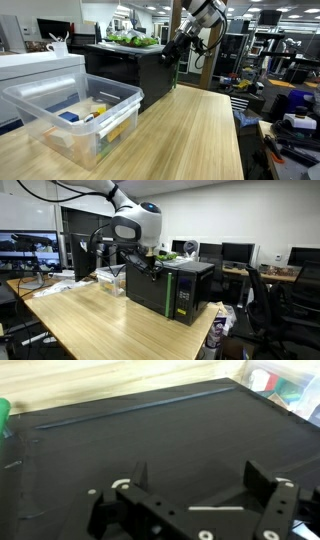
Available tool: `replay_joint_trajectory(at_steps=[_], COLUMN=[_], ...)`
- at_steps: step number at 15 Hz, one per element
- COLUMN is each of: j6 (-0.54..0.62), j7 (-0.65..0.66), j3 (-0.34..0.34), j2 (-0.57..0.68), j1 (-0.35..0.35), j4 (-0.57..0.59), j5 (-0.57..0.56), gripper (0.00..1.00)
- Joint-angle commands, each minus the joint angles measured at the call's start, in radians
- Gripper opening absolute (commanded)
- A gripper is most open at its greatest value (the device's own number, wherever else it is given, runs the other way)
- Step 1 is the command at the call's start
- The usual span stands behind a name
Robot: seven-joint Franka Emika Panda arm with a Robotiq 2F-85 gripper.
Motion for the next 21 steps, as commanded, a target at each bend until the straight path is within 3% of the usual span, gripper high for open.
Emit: replay_joint_trajectory(at_steps=[1, 7, 11, 21], j6=[0.013, 0.005, -0.01, -0.009], j7=[0.043, 0.077, 0.035, 0.042], j3=[0.016, 0.025, 0.035, 0.036], j2=[0.046, 0.058, 0.038, 0.038], j1=[-0.023, -0.019, -0.025, -0.025], j4=[0.1, 0.155, 0.067, 0.068], j5=[0.0, -0.033, -0.067, -0.076], gripper=[1.0, 1.0, 1.0, 1.0])
